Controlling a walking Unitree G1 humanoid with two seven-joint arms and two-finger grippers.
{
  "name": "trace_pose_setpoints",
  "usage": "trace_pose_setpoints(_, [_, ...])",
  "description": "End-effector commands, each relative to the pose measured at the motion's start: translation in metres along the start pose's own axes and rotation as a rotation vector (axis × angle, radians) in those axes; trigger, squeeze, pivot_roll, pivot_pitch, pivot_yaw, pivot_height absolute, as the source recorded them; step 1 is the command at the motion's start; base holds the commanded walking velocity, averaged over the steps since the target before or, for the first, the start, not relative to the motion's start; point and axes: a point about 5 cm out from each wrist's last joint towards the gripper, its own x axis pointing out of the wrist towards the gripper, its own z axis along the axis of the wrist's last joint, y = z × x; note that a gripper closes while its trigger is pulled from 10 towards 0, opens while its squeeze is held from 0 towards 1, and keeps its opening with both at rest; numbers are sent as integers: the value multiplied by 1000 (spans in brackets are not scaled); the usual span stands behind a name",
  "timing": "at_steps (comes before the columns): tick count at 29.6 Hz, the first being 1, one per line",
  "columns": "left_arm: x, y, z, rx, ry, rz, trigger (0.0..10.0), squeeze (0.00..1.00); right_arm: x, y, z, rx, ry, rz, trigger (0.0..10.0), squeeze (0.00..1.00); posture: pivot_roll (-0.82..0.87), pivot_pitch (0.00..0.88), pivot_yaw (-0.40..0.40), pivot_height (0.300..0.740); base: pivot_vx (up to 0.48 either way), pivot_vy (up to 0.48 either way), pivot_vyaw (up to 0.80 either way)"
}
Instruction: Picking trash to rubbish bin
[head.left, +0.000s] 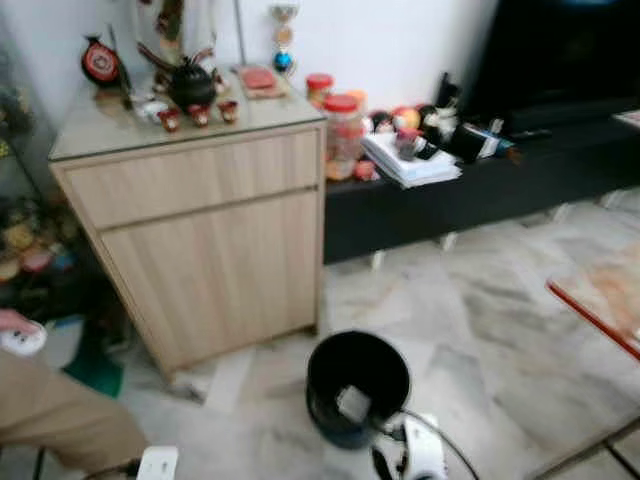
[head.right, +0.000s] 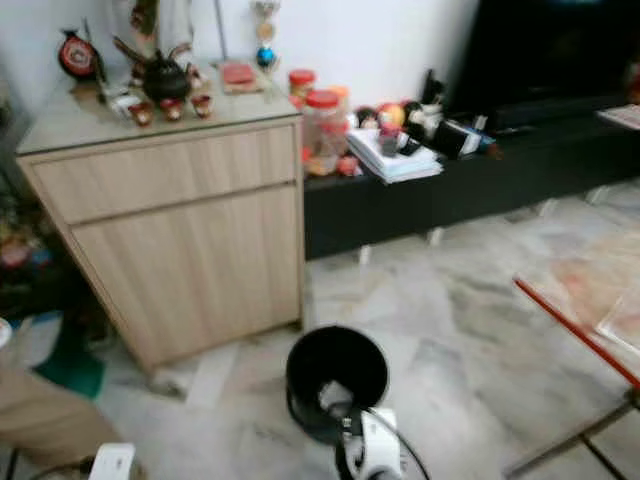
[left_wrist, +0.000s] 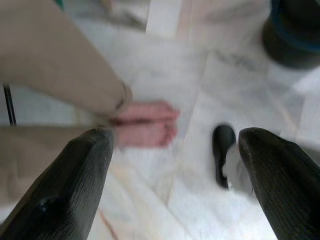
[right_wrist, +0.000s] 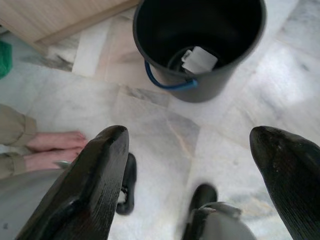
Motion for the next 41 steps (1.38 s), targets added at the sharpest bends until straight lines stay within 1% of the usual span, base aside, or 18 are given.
trace_pose_setpoints(1, [-1, -2, -3, 8, 8, -4, 10000, 0, 0, -6, 3, 1, -11, -18, 10000, 0, 17, 0, 6, 740, -281, 0, 0])
trace_pose_setpoints(12, [0, -2, -1, 6, 8, -2, 10000, 0, 0, -6, 2, 6, -10, -21, 10000, 0, 13, 0, 5, 740, -280, 0, 0])
trace_pose_setpoints(23, [0, -3, -1, 6, 9, 3, 10000, 0, -1, -7, 2, 6, -12, -22, 10000, 0, 9, 3, 5, 740, 0, 0, 0])
trace_pose_setpoints(32, [1, -4, 2, -7, -13, 10, 10000, 0, 0, -6, 5, 0, -18, -17, 10000, 0, 14, 4, 4, 740, 0, 0, 0])
trace_pose_setpoints(41, [0, -1, 0, -1, -4, 12, 10000, 0, 0, -3, 5, 13, -27, -12, 10000, 0, 15, 0, 16, 740, 0, 0, 0])
